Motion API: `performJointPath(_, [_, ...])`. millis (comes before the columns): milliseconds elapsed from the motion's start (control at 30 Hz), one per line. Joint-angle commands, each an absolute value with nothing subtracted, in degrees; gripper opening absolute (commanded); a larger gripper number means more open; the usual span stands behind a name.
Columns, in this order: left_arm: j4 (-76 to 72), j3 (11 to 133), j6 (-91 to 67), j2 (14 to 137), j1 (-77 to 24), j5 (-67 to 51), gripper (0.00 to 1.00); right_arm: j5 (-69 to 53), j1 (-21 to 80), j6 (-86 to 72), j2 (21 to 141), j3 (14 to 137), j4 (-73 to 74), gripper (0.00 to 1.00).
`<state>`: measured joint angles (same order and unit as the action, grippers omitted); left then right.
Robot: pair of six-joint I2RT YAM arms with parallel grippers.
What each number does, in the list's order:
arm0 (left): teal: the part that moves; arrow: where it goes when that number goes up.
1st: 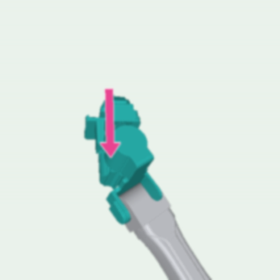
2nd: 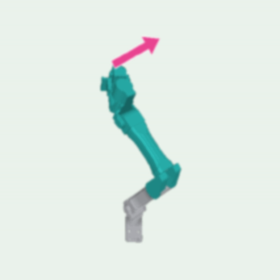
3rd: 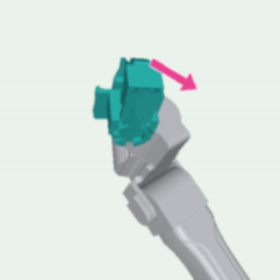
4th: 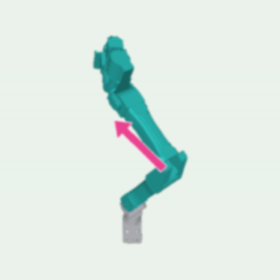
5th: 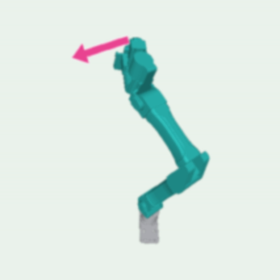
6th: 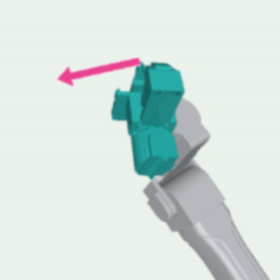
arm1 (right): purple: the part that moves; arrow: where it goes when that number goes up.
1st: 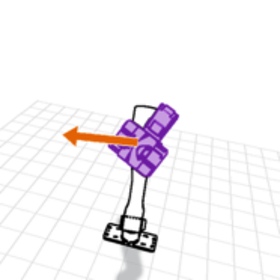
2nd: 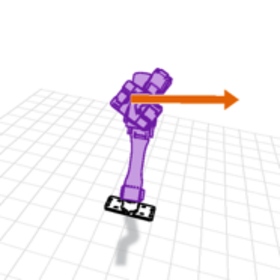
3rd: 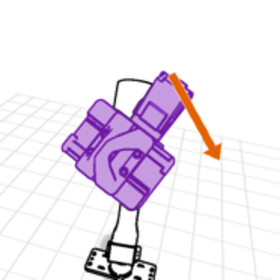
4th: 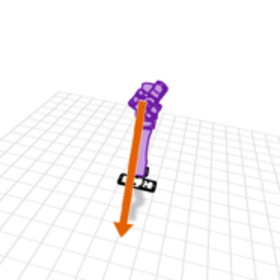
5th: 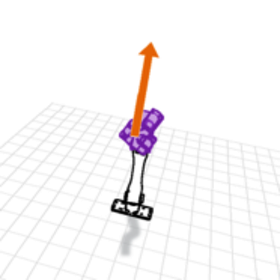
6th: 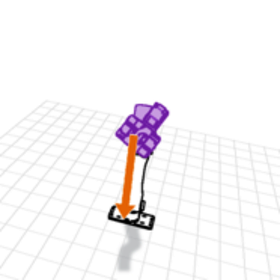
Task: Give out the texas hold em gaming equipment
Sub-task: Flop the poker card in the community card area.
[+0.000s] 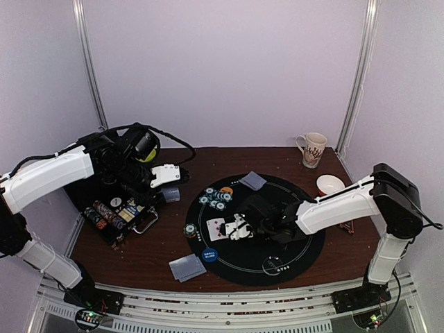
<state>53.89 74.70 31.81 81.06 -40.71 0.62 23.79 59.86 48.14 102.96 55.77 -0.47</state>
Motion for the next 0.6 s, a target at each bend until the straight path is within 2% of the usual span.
performJointPath(0, [52.23,74.66,31.95,80.43,-40.44,0.34,0.46,19.18,60.36,50.05,105.11,56.47,2.19,0.00])
performJointPath(233, [52.29,74.62,31.99,80.35,-40.51,0.27,0.46,16.39,59.58,49.03,109.07,62.33,6.84,0.00])
performJointPath(567, [52.29,74.18,32.34,79.90,-40.44,0.53,0.47,13.50,59.12,50.00,109.54,63.19,8.10,0.00])
